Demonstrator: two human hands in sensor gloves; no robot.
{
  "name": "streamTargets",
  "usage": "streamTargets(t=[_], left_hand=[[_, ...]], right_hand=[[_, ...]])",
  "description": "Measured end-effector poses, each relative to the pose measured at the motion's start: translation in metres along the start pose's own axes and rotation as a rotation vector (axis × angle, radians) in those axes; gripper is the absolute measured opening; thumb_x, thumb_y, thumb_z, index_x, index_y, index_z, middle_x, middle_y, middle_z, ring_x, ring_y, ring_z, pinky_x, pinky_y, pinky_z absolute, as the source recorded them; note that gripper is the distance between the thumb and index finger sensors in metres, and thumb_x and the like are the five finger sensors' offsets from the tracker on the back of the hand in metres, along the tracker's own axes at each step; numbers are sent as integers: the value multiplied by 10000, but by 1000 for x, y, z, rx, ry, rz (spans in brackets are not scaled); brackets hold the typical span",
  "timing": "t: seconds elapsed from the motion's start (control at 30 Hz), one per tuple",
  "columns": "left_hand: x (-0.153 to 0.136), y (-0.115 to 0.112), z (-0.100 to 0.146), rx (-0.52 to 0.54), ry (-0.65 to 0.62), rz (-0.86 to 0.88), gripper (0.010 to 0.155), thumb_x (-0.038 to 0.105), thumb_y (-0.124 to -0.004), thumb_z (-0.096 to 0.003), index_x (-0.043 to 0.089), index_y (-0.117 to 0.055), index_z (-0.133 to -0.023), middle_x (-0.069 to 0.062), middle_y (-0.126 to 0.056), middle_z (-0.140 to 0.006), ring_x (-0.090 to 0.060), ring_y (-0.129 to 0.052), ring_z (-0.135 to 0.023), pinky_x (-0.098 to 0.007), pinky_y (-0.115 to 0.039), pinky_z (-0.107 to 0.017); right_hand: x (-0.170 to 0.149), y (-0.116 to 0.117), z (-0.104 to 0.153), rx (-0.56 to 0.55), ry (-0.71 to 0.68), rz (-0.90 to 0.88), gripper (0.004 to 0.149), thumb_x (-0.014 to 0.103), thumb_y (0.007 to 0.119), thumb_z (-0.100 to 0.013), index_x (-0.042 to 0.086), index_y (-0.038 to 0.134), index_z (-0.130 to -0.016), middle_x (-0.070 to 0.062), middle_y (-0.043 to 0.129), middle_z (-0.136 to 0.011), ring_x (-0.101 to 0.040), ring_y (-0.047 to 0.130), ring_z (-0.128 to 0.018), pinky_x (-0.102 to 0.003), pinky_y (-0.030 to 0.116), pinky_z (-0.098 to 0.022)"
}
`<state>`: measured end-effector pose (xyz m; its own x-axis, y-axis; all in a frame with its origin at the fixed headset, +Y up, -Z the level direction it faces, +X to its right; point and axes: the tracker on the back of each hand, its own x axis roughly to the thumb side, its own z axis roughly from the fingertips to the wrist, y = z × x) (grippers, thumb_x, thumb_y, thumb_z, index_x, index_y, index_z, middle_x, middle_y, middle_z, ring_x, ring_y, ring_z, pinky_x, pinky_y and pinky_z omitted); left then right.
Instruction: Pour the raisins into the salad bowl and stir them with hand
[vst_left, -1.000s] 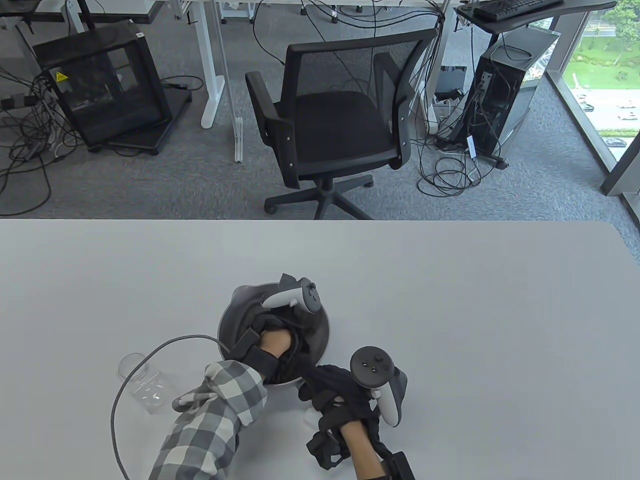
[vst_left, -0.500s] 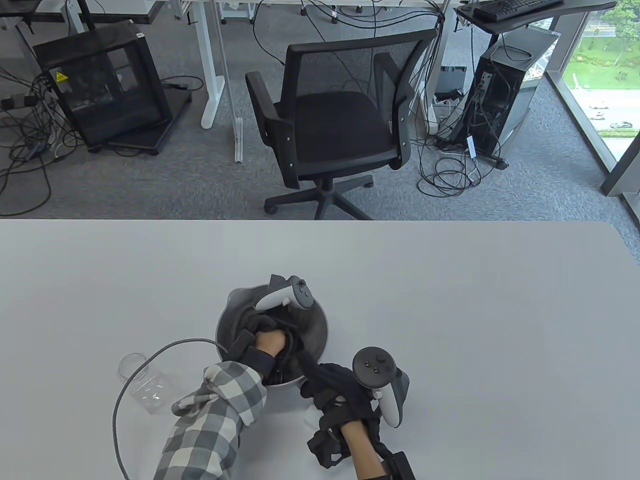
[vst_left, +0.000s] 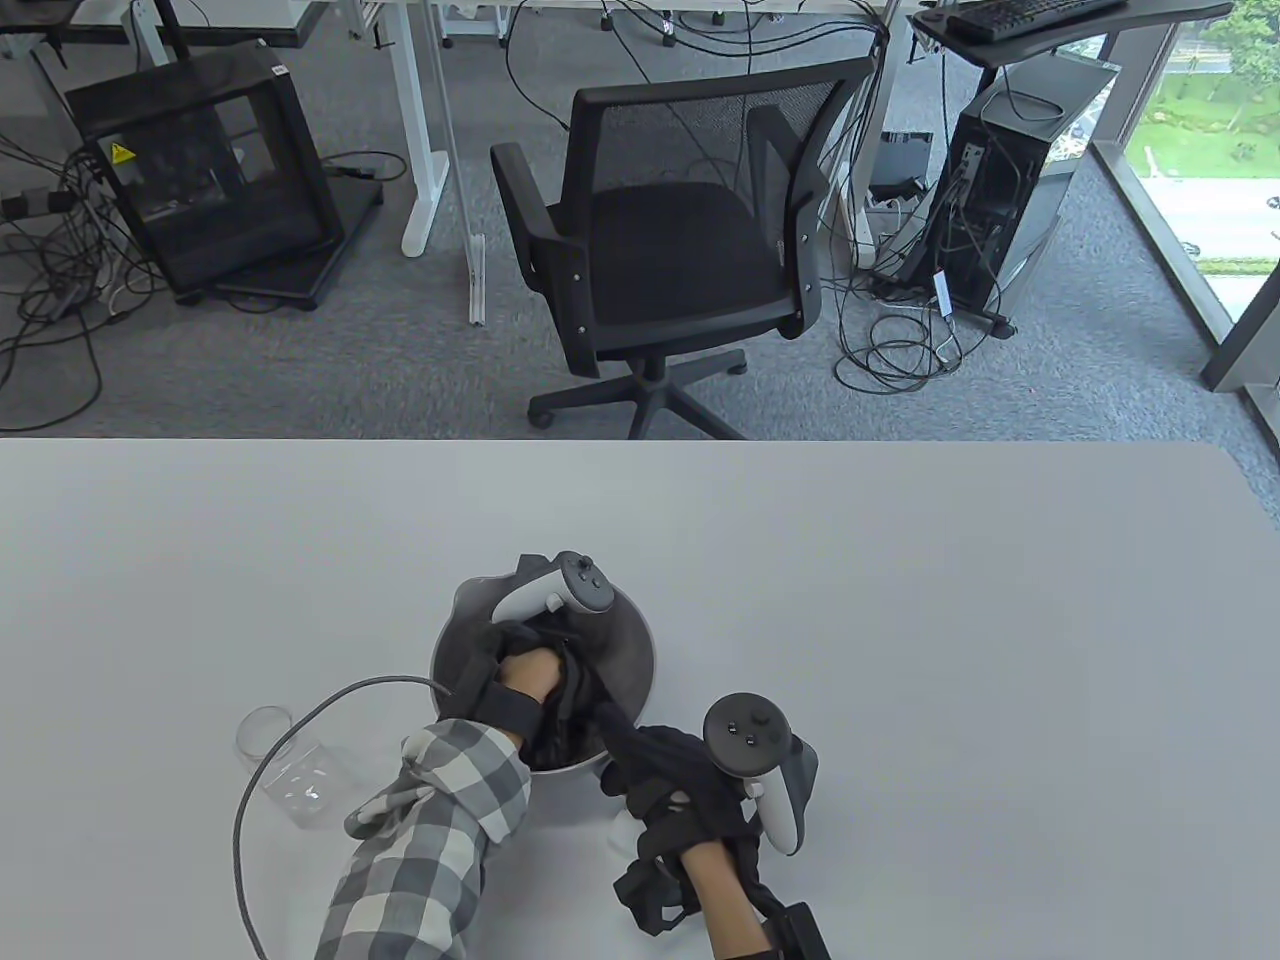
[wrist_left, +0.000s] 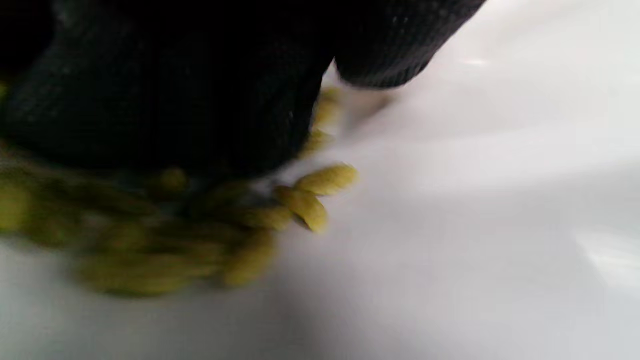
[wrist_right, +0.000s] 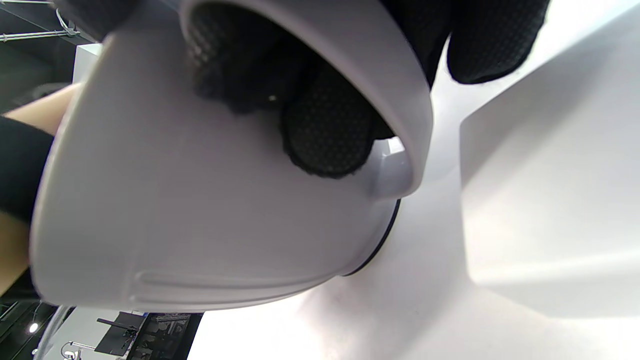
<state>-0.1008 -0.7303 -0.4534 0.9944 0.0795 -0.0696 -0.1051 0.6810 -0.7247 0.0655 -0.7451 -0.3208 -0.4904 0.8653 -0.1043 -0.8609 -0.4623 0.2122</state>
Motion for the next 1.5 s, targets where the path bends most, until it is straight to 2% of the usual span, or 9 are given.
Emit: streamTargets(t=[0.17,0.37,0.5,0.6,0.7,1.0,1.13,1.27,1.5], left_hand=[[11,0,8,229,-3,-136,436,448,-717,-492,95,-813,-730,-237,-830,-748,-435,-941,-567,-617,-751,-512],[4,-11,-1,-336,-436,269,373,350,-753,-502,45,-885,-672,-250,-868,-736,-483,-934,-593,-651,-739,-535],[1,-10,-1,-162,-226,158,472,355,-833,-483,-45,-1081,-524,-324,-1072,-553,-525,-1096,-376,-663,-882,-343],[0,0,4,96,108,-59,618,401,-770,-540,-155,-940,-749,-442,-942,-657,-560,-1073,-391,-700,-864,-333],[3,-5,-5,235,82,-36,543,423,-732,-516,-59,-876,-719,-349,-960,-606,-459,-1074,-411,-650,-859,-381],[0,-17,-26,-209,-404,195,423,341,-781,-490,-9,-904,-695,-268,-967,-607,-380,-1068,-408,-592,-833,-444],[-2,-15,-21,-185,-294,182,490,357,-825,-464,-61,-1026,-624,-333,-1057,-540,-453,-1118,-334,-663,-855,-381],[1,-4,-7,-47,3,-75,665,388,-789,-503,-130,-719,-913,-458,-727,-836,-574,-911,-630,-738,-675,-507],[1,-17,-22,-400,-475,206,535,402,-775,-484,44,-696,-874,-254,-590,-920,-445,-770,-806,-652,-631,-628]], right_hand=[[0,1,0,0,-3,2,685,712,555,-524,96,844,-444,-36,980,-584,-292,864,-739,-608,645,-595],[0,1,0,4,0,-4,683,708,558,-525,93,845,-444,-40,980,-584,-294,864,-738,-611,641,-596],[0,0,0,-2,0,0,683,707,559,-526,92,844,-443,-40,979,-583,-293,864,-738,-610,643,-595],[0,-1,0,-3,3,-7,684,706,562,-525,88,844,-445,-43,978,-587,-294,861,-740,-611,641,-594],[0,0,0,-3,3,-3,683,705,561,-526,88,843,-445,-44,978,-585,-294,862,-737,-610,641,-594],[-1,0,-1,10,2,-11,681,703,562,-527,89,844,-443,-44,978,-582,-294,861,-735,-611,639,-596],[-1,-1,-1,8,0,-8,682,702,565,-527,87,844,-440,-44,980,-578,-292,864,-732,-610,643,-592],[-1,0,-2,15,-2,-7,681,701,565,-528,88,846,-437,-44,982,-573,-291,866,-729,-609,644,-592],[-1,1,-2,26,-3,-6,682,700,564,-529,88,847,-435,-47,982,-572,-293,865,-727,-610,642,-593]])
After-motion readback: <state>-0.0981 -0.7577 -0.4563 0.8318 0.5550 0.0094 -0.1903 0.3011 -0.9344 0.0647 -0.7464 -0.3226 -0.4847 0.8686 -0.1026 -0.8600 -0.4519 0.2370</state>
